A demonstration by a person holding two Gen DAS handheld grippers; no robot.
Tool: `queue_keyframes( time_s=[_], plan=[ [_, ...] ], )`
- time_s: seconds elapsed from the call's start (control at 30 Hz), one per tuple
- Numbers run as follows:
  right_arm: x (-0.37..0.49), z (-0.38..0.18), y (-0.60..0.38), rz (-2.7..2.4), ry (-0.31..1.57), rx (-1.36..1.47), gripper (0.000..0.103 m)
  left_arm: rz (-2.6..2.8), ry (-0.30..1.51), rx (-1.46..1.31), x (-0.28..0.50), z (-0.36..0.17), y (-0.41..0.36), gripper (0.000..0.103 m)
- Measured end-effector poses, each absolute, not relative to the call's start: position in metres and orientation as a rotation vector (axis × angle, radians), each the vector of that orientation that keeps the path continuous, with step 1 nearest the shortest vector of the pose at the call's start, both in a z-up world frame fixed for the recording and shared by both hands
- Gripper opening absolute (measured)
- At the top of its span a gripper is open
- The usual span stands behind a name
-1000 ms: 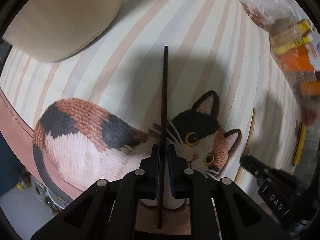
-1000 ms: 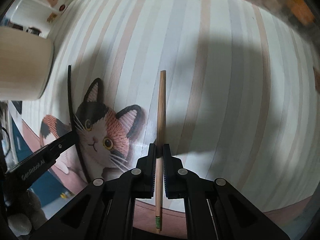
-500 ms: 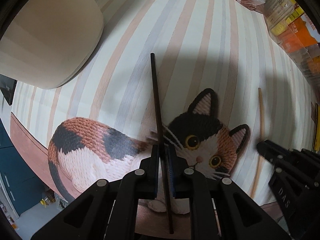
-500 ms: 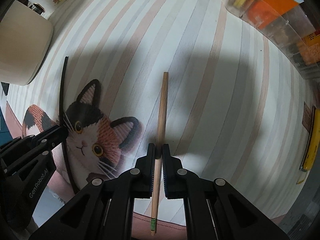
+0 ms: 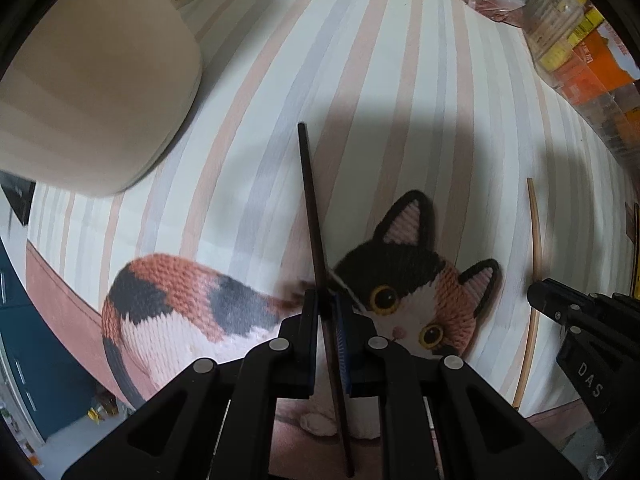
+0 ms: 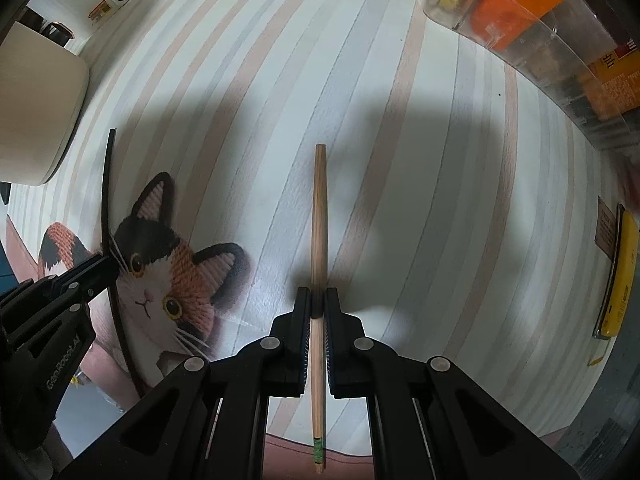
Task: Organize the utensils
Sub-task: 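Lift both chopsticks upright and carry them toward the beige holder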
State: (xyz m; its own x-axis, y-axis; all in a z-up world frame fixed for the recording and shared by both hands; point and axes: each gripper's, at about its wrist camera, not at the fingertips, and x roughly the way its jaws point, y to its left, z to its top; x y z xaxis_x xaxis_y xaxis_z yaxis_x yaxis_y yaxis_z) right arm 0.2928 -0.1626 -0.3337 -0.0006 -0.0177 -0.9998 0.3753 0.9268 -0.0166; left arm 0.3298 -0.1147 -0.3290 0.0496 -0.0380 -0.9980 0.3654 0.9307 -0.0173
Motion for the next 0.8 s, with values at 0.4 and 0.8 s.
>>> queue_keyframes(
  time_s=[0.4,0.8],
  plan=[
    [0.268,-0.276,-0.201,-0.363,1.313,0.394,0.006,-0.322,1.341,0.243,0.326,-0.273,-0.11,0.003],
    [0.264,-0.197,-0.188,-0.346,1.073,0.38,0.006,-0.387,1.147,0.112,0.324,-0.183,-0.1,0.003]
  ],
)
